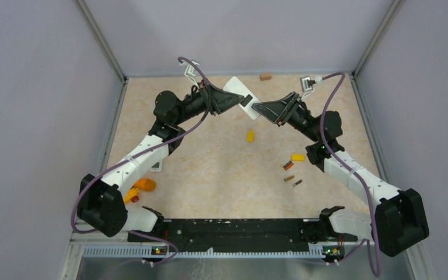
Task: Load the batteries into the remote control
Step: Adjust the remote control.
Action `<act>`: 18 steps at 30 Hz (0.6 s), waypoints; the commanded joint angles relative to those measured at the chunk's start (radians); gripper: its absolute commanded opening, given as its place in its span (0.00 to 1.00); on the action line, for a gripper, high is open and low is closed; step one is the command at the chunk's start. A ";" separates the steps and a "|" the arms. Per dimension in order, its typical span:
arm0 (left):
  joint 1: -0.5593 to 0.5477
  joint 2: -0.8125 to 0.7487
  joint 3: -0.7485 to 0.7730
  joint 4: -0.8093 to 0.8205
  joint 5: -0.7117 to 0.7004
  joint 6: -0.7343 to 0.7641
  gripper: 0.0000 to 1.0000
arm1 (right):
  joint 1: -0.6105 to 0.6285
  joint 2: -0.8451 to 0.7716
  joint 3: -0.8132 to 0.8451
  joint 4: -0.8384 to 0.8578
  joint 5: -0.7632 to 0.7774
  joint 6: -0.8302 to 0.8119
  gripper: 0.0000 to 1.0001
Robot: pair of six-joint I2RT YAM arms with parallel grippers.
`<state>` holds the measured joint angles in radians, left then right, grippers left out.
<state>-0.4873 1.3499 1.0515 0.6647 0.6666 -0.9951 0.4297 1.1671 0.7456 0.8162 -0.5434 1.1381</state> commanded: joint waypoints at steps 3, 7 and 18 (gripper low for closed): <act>0.000 -0.003 0.053 0.074 0.050 -0.047 0.00 | 0.003 0.002 0.002 0.024 -0.003 -0.003 0.51; 0.000 -0.004 0.054 0.099 0.057 -0.080 0.00 | 0.003 -0.013 -0.023 0.032 -0.005 -0.015 0.36; 0.054 -0.005 0.072 0.082 0.087 -0.341 0.00 | 0.003 -0.082 -0.031 -0.015 -0.127 -0.200 0.17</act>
<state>-0.4740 1.3514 1.0679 0.6540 0.7479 -1.1717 0.4320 1.1122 0.7261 0.8253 -0.5964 1.0554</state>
